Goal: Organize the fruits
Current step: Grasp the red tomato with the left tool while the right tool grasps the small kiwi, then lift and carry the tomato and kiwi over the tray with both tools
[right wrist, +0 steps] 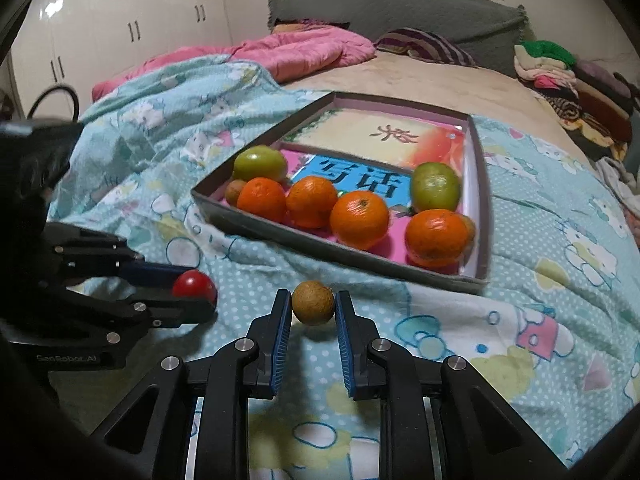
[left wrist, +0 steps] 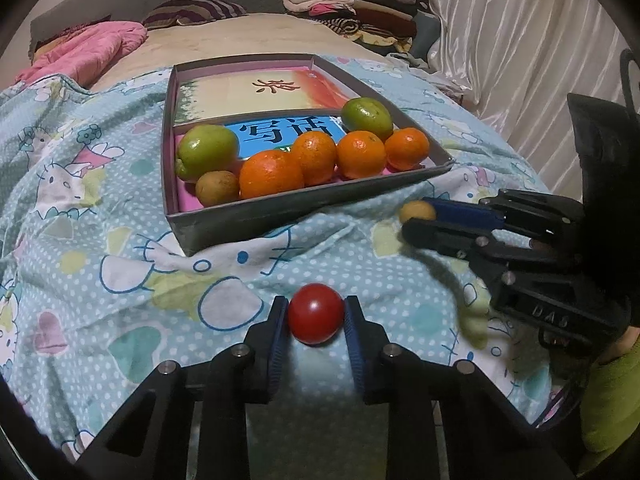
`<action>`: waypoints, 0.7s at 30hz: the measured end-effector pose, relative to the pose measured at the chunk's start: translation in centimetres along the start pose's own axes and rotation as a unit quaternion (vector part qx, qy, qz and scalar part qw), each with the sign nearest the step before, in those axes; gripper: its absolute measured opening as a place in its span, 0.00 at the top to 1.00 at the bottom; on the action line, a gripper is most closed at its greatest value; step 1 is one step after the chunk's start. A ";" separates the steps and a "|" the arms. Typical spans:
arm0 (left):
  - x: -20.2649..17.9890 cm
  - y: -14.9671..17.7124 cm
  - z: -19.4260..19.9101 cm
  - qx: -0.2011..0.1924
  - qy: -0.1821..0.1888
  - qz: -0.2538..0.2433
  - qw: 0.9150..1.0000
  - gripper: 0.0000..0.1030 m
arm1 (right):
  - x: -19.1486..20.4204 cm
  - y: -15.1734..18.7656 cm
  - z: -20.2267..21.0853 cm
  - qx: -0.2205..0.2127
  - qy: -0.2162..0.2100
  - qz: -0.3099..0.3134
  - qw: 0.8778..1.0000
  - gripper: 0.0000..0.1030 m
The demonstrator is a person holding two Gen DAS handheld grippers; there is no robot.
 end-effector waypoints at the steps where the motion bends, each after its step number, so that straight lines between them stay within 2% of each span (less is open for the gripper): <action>1: 0.1 0.0 0.1 0.001 0.002 0.001 1.000 0.73 | -0.2 -0.1 0.2 -0.003 0.001 -0.005 1.000 0.78; 5: 0.7 -0.3 0.8 -0.003 0.006 0.011 1.000 0.73 | -0.8 -0.3 1.0 -0.013 0.003 -0.015 1.000 0.78; 21: 4.9 -3.9 5.5 -0.067 -0.012 0.061 0.996 0.73 | -2.5 -2.2 4.8 -0.066 0.011 -0.034 0.997 0.78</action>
Point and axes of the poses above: each gripper's, at about its wrist camera, not at the fingertips, and z roughly against the way its jaws point, x to its left, y to its underside, the point moved 10 cm from there along -z, roughly the way its jaws point, and after that the axes turned 8 degrees about -y, right-handed, at the moved point
